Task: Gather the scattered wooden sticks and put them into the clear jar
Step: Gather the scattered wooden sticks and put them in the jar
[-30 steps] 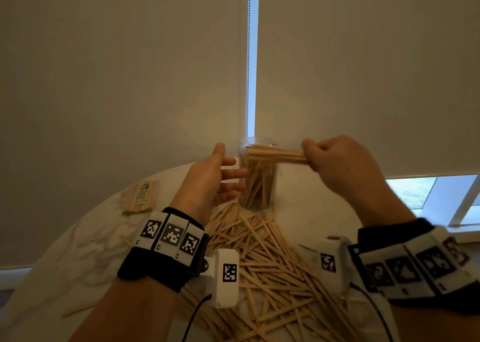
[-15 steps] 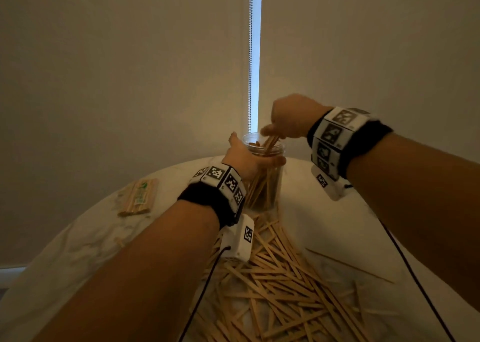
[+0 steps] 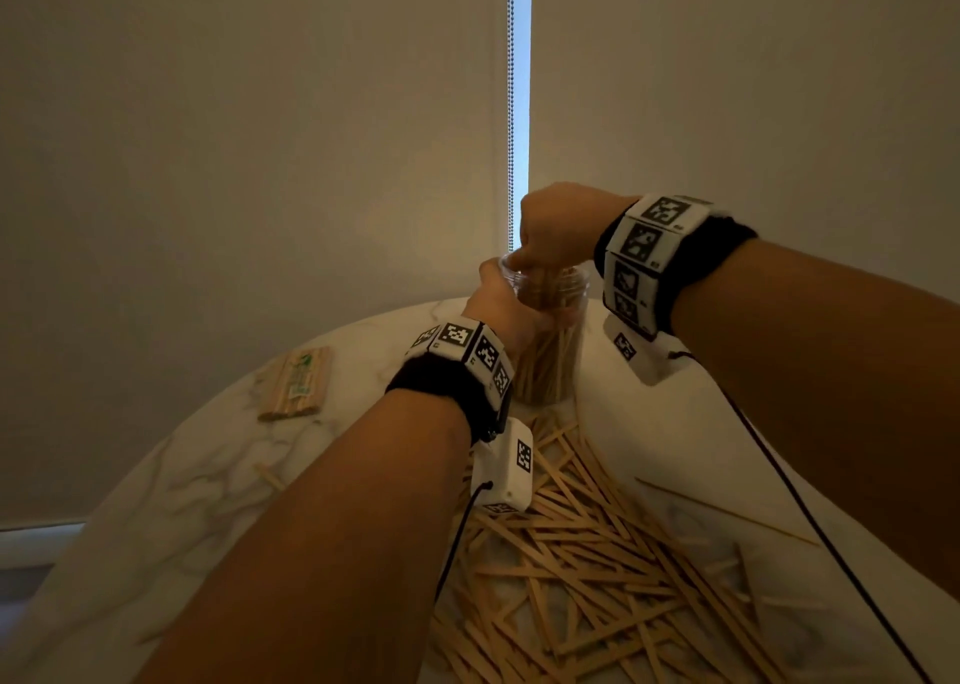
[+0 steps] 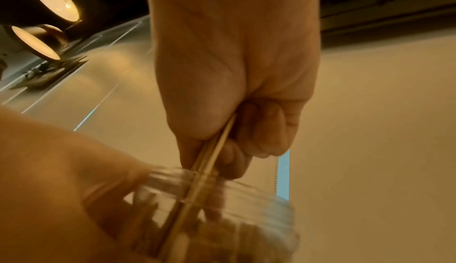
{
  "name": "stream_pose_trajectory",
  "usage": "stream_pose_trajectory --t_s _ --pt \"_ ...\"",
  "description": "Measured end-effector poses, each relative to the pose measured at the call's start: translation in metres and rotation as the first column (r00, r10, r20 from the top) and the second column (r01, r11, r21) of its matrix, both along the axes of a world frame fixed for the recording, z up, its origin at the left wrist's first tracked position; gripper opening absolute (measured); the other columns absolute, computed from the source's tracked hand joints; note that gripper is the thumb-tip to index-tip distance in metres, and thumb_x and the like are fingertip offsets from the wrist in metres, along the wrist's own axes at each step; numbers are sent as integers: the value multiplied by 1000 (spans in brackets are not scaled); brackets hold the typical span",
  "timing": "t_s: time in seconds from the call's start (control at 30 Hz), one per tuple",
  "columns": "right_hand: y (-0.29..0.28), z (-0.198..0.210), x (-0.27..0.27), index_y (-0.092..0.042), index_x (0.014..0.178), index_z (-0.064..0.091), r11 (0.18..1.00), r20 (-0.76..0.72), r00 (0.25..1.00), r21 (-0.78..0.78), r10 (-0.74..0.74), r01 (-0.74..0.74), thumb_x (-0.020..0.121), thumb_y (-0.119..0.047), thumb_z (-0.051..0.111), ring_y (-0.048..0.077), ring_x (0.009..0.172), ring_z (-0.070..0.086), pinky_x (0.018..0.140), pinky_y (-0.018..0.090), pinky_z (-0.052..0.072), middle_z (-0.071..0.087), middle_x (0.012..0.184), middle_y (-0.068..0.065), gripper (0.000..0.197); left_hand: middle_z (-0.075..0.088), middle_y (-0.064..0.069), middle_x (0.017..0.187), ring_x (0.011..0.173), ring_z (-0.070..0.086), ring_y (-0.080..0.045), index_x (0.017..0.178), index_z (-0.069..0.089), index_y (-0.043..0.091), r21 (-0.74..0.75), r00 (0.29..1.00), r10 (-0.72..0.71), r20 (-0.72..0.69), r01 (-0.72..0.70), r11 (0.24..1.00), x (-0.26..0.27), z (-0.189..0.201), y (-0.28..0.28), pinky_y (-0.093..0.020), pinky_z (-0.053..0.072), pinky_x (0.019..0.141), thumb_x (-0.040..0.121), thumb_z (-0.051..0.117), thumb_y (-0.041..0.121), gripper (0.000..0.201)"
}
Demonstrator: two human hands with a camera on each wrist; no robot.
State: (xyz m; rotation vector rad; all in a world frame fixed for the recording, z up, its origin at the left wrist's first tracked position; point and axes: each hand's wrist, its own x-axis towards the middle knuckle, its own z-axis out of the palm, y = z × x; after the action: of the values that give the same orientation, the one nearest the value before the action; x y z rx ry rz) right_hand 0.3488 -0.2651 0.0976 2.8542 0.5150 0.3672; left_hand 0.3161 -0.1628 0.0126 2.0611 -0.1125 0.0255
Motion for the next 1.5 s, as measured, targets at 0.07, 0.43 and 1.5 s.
stream_pose_trajectory --t_s 0.07,0.43,1.5 --pt "-3 -3 0 -8 86 59 995 -83 995 79 -51 58 100 -44 48 27 91 59 81 37 48 62 90 7 40 55 -4 132 116 57 -22 151 16 18 -16 1000 3 -7 -3 1000 1 0 0 -33 47 90 77 84 29 101" --pt "-32 -13 -52 -5 91 63 820 60 997 572 -48 5 103 -35 38 30 96 60 78 33 43 67 101 14 41 42 -12 150 136 43 -31 155 15 9 344 989 -33 -144 81 936 0 -2 11 -41 40 109 63 88 52 125" --pt "-57 -95 -174 -8 119 67 949 -456 879 192 -138 249 100 -46 46 25 103 60 85 31 45 66 119 10 47 49 -3 148 133 48 -23 145 48 21 748 968 45 -248 162 644 -138 -27 111 -32 38 107 81 73 55 77"
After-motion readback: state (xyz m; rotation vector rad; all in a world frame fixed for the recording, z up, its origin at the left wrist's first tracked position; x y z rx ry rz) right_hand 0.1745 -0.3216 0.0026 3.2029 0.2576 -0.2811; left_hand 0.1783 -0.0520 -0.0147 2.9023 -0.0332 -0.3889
